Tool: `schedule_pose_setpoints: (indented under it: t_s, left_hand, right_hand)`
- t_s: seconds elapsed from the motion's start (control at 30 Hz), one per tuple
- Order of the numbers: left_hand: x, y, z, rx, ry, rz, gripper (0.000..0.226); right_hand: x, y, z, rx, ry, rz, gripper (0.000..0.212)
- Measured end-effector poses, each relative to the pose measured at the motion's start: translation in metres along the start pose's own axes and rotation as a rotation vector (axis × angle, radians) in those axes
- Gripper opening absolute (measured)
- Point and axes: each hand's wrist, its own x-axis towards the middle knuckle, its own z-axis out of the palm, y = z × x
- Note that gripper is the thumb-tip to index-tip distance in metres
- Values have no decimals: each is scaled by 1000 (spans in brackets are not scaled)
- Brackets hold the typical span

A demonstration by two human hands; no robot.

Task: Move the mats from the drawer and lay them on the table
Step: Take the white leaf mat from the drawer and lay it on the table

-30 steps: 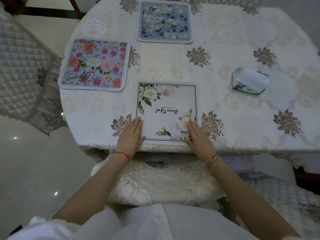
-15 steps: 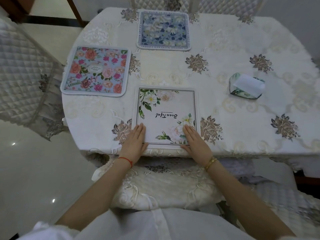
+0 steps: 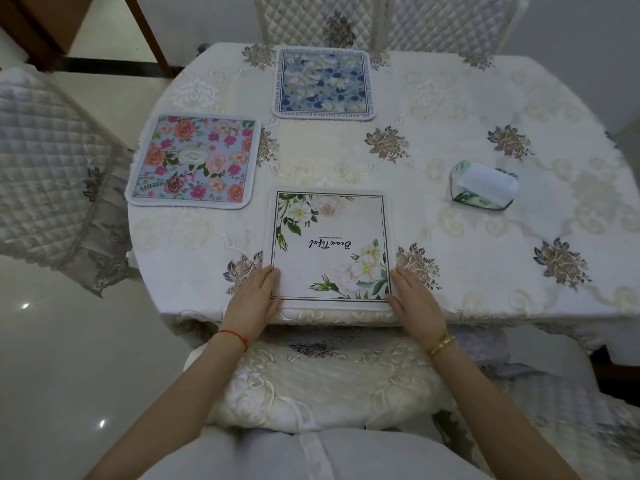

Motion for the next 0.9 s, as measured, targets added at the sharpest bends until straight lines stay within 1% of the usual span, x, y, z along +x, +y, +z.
schedule_pose_setpoints:
  t_s: [0.13, 0.3, 0.47, 0.57, 0.7, 0.9]
  left_hand:
    - [-6, 12, -18, -24, 114, 17, 46]
    - [-25, 24, -36, -66, 239, 10, 38]
    - [-58, 30, -43, -126, 328, -30, 34]
    - [-79, 37, -47, -131, 385, -101, 32]
    - [-106, 44, -51, -161, 409, -178, 32]
    - [-159, 37, -62, -174, 512, -356, 34]
  right_hand:
    - [-2, -15, -9, 55, 99, -21, 46]
    - [-14, -33, -19, 78, 170, -76, 36]
    - [-35, -45, -25, 132, 229, -143, 34]
    - [-45, -48, -25, 123, 223, -167, 35]
    - [-50, -56, -29, 149, 186, -215, 35]
    - [-43, -94, -40, 128, 144, -375, 37]
